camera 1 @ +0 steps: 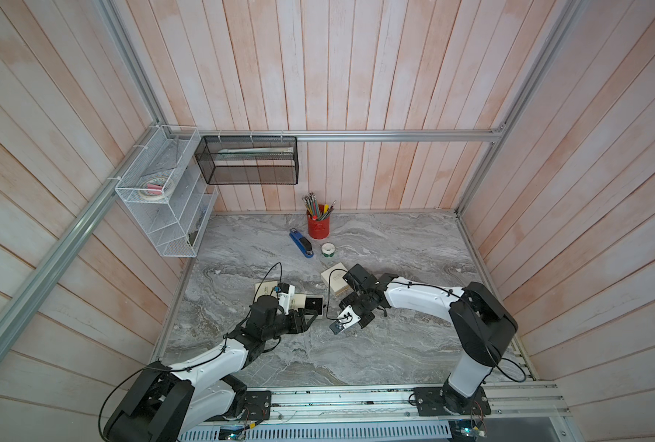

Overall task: Place the earrings into the drawer-style jewelry box
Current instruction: Pick up the earring from the center of the board, then adjust the jewelry box at the center of the board.

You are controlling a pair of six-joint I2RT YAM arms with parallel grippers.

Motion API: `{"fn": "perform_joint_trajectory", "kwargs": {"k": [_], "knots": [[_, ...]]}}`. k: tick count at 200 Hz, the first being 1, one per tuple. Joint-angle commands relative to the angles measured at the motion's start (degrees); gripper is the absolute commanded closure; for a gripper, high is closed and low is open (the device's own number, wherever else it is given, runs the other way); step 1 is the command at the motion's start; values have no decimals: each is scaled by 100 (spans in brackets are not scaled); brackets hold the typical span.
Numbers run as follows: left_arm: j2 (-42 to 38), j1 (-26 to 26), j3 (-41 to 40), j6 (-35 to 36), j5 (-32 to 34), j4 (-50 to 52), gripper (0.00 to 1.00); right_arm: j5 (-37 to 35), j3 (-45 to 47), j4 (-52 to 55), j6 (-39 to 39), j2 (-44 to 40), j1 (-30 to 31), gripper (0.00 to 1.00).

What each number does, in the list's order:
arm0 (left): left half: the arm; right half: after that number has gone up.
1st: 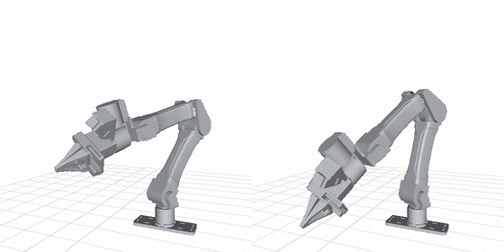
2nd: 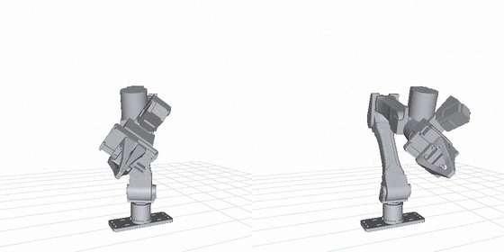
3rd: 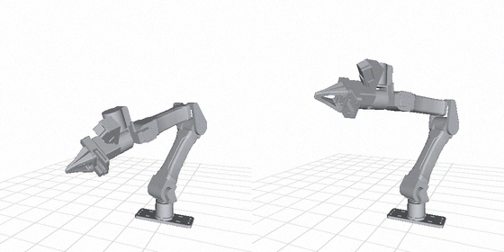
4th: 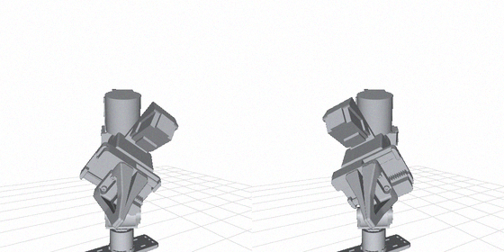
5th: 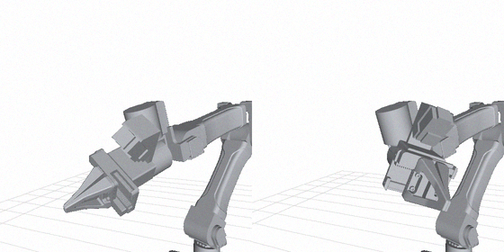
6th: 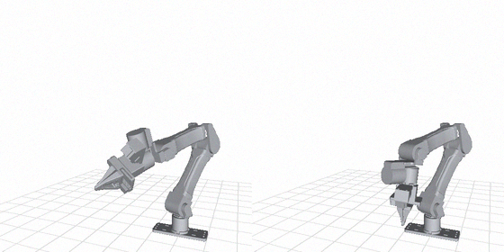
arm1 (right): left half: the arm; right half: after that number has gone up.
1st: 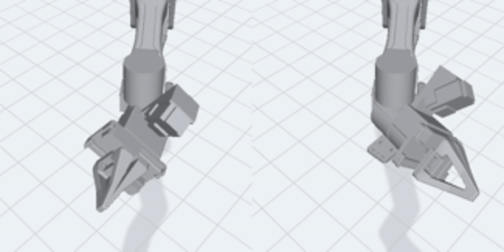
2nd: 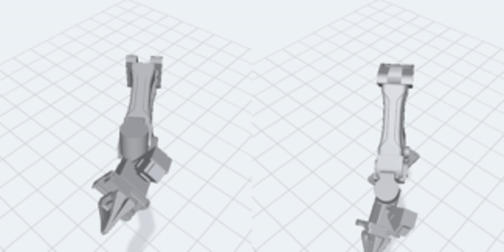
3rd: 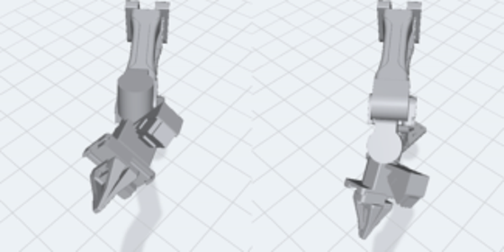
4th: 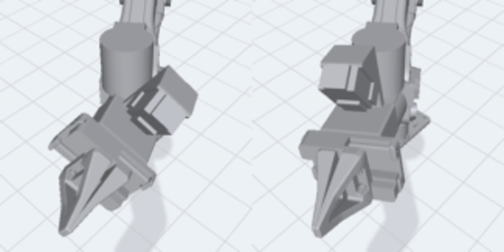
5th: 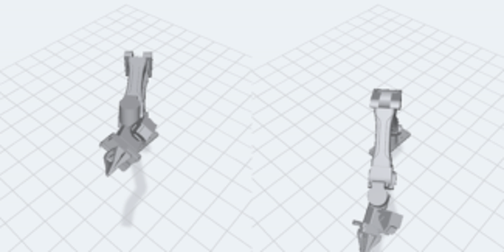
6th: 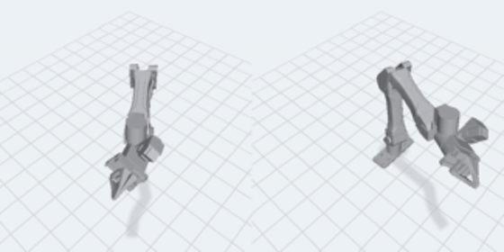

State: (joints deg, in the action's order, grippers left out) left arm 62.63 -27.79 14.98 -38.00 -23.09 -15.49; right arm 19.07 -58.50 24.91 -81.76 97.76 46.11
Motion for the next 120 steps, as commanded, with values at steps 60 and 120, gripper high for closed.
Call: {"fn": "perform_joint_trajectory", "kwargs": {"k": [60, 120], "knots": [[-37, 348, 212, -197, 350, 562, 34, 81, 1591, -3787, 3854, -1289, 47, 100], [20, 451, 299, -352, 685, 890, 34, -492, 1576, -4111, 4468, -1234, 36, 100]]}}
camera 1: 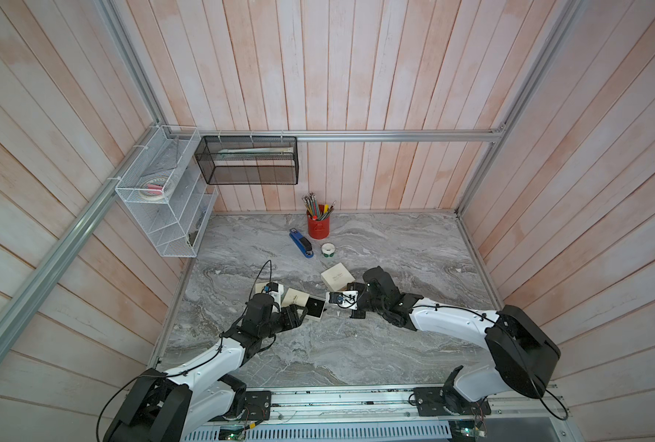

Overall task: Place the earrings into the drawer-style jewelry box
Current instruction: Adjust the jewelry box at the center of the board.

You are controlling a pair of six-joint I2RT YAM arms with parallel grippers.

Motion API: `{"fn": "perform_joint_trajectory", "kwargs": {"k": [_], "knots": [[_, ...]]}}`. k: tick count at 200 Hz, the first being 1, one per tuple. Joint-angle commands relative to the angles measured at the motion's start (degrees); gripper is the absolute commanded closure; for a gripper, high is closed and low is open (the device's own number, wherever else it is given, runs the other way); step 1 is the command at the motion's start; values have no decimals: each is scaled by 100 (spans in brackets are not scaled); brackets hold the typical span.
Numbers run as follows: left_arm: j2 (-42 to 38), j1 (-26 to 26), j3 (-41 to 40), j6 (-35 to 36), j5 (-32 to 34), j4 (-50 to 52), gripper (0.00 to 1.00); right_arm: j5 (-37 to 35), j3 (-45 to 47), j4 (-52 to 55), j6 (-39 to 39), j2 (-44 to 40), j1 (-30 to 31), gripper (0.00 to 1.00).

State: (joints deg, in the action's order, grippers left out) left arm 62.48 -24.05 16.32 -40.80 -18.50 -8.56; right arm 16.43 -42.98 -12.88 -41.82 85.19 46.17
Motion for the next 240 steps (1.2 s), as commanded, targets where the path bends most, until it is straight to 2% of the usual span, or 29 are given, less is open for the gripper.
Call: {"fn": "perform_joint_trajectory", "kwargs": {"k": [1, 35, 112, 164, 184, 240], "knots": [[36, 81, 172, -70, 229, 197, 34, -227, 21, -335, 483, 24, 31, 100], [339, 224, 459, 132, 162, 185, 34, -206, 38, -369, 684, 40, 32, 100], [1699, 445, 1380, 705, -476, -136, 34, -224, 448, -753, 1148, -290, 34, 100], [2063, 468, 1718, 812, -699, -254, 34, 28, 644, -1033, 1372, -389, 40, 100], [1927, 544, 1631, 713, -721, -290, 34, -65, 685, -1319, 1412, -330, 41, 100], [675, 752, 793, 529, -887, -124, 34, -245, 557, -2134, 1139, 238, 208, 100]]}}
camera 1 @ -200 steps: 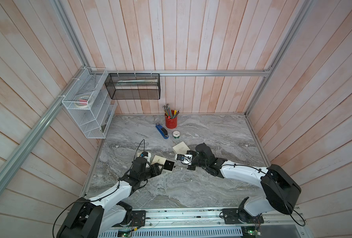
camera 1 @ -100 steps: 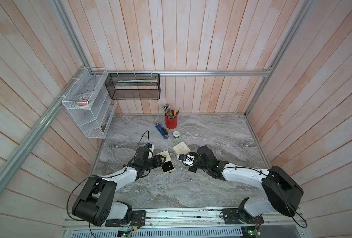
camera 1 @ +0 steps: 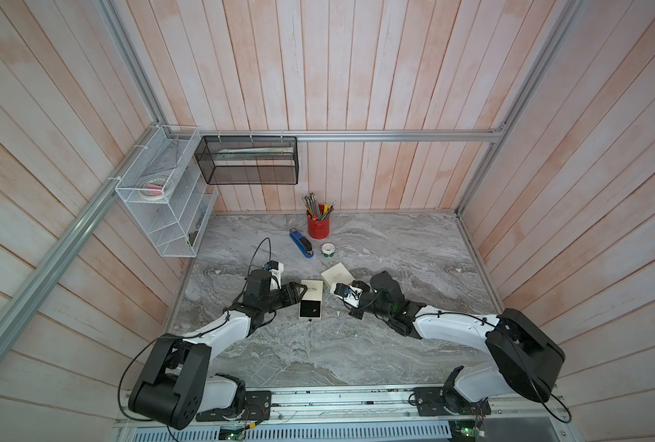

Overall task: Place the earrings into the drawer-style jewelry box
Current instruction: Adjust the jewelry box at the center of the board, then insert the earring into the inner lining.

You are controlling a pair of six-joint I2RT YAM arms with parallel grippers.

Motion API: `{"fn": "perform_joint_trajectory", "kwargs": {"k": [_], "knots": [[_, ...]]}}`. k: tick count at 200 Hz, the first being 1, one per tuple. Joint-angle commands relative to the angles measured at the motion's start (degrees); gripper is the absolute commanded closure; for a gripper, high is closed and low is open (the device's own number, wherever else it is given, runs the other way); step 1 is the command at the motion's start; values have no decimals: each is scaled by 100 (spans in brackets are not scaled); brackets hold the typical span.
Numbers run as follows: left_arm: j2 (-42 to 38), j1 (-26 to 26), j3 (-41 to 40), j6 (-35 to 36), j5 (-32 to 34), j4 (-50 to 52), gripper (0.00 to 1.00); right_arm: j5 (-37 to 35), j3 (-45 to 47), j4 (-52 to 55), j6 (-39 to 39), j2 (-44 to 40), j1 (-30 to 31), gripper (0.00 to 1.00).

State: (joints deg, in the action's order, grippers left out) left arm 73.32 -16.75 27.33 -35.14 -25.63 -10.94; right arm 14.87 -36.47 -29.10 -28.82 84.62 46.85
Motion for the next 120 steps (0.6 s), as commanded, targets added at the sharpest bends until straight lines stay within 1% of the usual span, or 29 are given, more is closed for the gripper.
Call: {"fn": "perform_joint_trajectory", "kwargs": {"k": [1, 37, 71, 105, 120], "knots": [[-430, 22, -321, -37, -181, 134, 34, -99, -100, -510, -187, 307, 145, 100], [-943, 21, -782, -241, -409, 310, 34, -476, -192, -914, -1064, 836, 569, 100], [-1144, 15, -1065, -459, -594, 204, 34, -819, -413, -952, -1640, 1292, 820, 100], [-1017, 161, -1442, -914, -1134, -633, 34, -1083, -660, -863, -2022, 1594, 931, 100], [-991, 271, -1510, -977, -1254, -776, 34, -1140, -767, -769, -2151, 1700, 949, 100]]}}
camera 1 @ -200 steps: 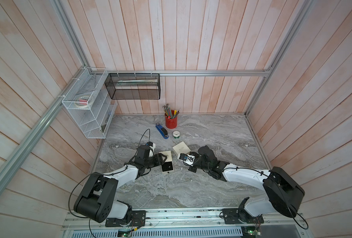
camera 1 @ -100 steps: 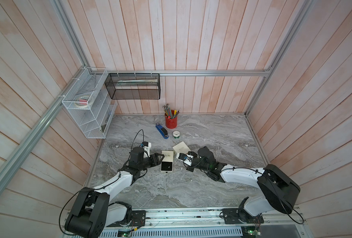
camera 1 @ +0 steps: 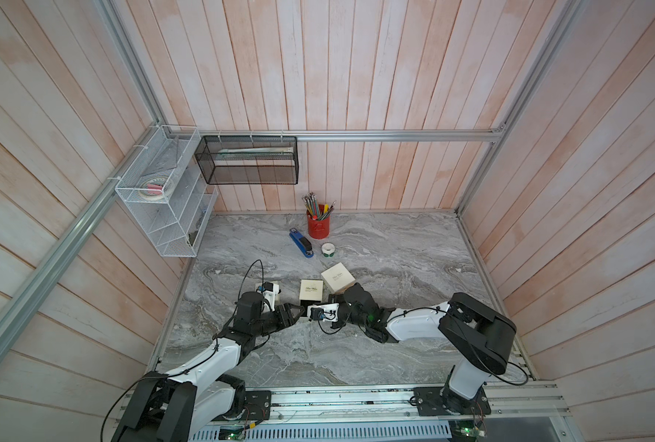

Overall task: Place the earrings into the drawer-style jewelry box
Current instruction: Insert the earring into the inner lining.

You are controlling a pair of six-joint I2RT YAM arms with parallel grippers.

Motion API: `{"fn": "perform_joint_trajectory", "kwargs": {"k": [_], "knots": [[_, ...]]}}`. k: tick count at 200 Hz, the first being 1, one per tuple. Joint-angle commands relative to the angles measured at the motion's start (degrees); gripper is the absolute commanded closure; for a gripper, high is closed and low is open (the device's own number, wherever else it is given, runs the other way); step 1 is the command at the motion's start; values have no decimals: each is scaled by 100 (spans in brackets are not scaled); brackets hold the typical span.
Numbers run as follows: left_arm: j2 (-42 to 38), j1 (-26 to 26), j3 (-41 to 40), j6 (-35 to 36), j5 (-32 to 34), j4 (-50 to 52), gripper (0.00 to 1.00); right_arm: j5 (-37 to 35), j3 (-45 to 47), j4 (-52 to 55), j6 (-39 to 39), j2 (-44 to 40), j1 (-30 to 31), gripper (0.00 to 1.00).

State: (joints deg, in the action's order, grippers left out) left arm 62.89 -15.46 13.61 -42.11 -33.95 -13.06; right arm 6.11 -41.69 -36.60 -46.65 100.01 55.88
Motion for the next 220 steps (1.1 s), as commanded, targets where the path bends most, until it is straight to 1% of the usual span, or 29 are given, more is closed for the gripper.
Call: {"fn": "perform_joint_trajectory", "kwargs": {"k": [1, 47, 98, 146, 178, 220], "knots": [[50, 145, -143, -280, -425, -574, 35, -270, -248, -16, -378, 169, 46, 100], [90, 443, -193, -307, -590, -744, 36, -382, -499, 131, -538, 434, 98, 100], [525, 444, -205, -275, -776, -1130, 38, -406, -707, 215, -522, 680, 209, 100], [729, 443, -193, -204, -749, -1233, 39, -495, -809, 224, -506, 847, 248, 100], [879, 441, -106, -132, -657, -1190, 45, -617, -856, 230, -519, 911, 248, 100], [1022, 439, -51, -97, -623, -1227, 47, -663, -917, 350, -538, 968, 248, 100]]}}
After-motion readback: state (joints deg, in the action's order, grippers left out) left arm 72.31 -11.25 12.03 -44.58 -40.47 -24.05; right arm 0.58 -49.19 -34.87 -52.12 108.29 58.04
